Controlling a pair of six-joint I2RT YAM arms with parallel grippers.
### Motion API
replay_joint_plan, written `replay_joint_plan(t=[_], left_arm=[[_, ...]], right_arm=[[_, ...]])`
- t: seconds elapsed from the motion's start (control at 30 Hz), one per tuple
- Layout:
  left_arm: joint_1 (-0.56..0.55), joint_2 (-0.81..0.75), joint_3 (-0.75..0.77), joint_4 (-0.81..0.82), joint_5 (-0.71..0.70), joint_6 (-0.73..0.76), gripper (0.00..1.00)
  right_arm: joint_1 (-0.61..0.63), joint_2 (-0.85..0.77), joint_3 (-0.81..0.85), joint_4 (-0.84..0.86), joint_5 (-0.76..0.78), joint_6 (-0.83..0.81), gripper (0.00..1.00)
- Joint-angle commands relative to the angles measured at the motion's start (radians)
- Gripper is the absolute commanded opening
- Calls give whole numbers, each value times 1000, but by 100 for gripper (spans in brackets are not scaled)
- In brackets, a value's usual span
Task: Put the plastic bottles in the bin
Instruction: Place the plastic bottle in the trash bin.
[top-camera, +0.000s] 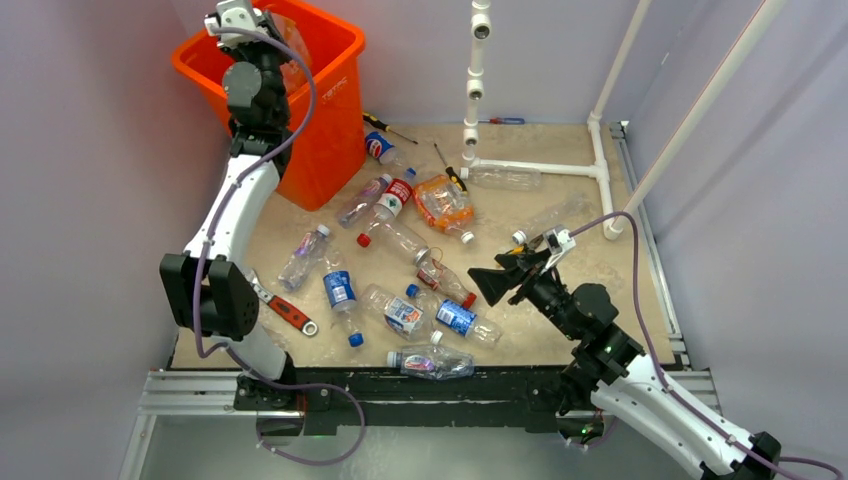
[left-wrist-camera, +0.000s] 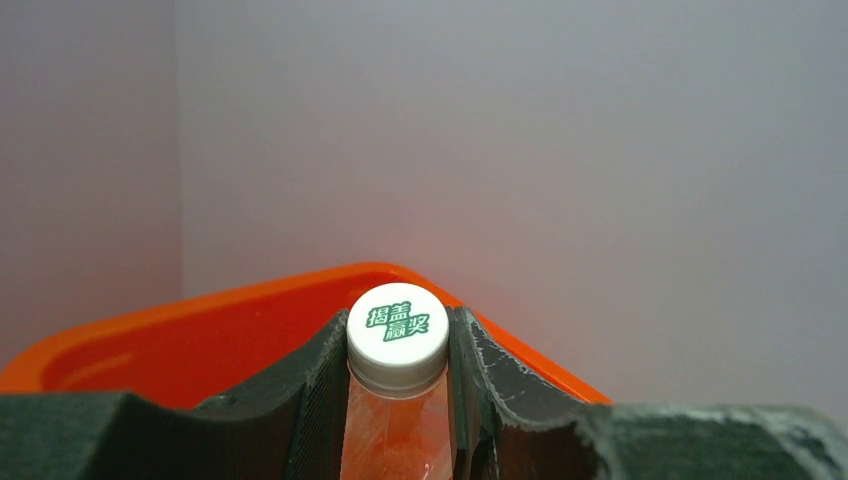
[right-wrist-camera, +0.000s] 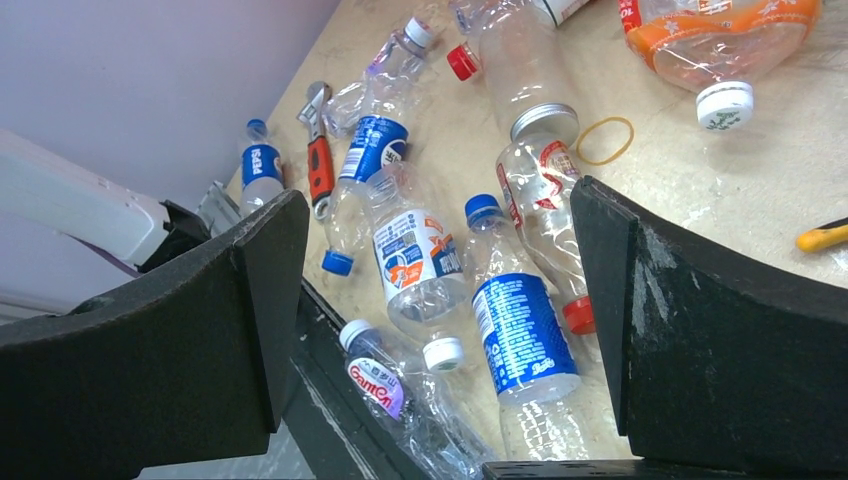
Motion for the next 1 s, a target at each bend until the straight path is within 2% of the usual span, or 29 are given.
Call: replay_joint_plan(t=[0.0, 0.03, 0.07, 0.1, 0.17, 0.37, 0.4, 0.47, 0.63, 0.7, 0.8, 0.87, 0.97], left_arm=[[13, 20, 103, -136, 46, -92, 8], [14, 19, 95, -139, 47, -96, 31], [14, 16, 88, -129, 45, -100, 45], [13, 12, 76, -120, 43, -101, 56], [13, 5, 74, -116, 44, -104, 66], [11, -68, 89, -158, 78, -179, 76], [10, -92, 79, -160, 88, -204, 82], [4, -139, 63, -184, 103, -250, 87], [-63, -233, 60, -393, 161, -340, 93], [-132, -253, 64, -506, 196, -378, 97], [-341, -266, 63, -691, 144, -317, 99], [-455, -283, 10, -767, 106, -316, 99], [-521, -331, -129, -834, 124, -363, 99]], right_arm=[[2, -5, 3, -9, 11, -19, 99], [2, -5, 4, -14, 9, -23, 99], [2, -5, 6, -17, 11, -26, 99], [3, -7, 8, -21, 11, -31, 99], [1, -8, 11, -26, 18, -38, 99], [2, 0, 33, -35, 53, -40, 99], [2, 6, 37, -36, 72, -28, 99], [2, 24, 50, -53, 128, 9, 99], [1, 75, 118, -120, 287, 47, 99], [2, 95, 139, -124, 341, 46, 99], [2, 148, 200, -168, 487, 85, 99], [1, 213, 251, -222, 598, 123, 99], [0, 357, 327, -279, 673, 171, 99]])
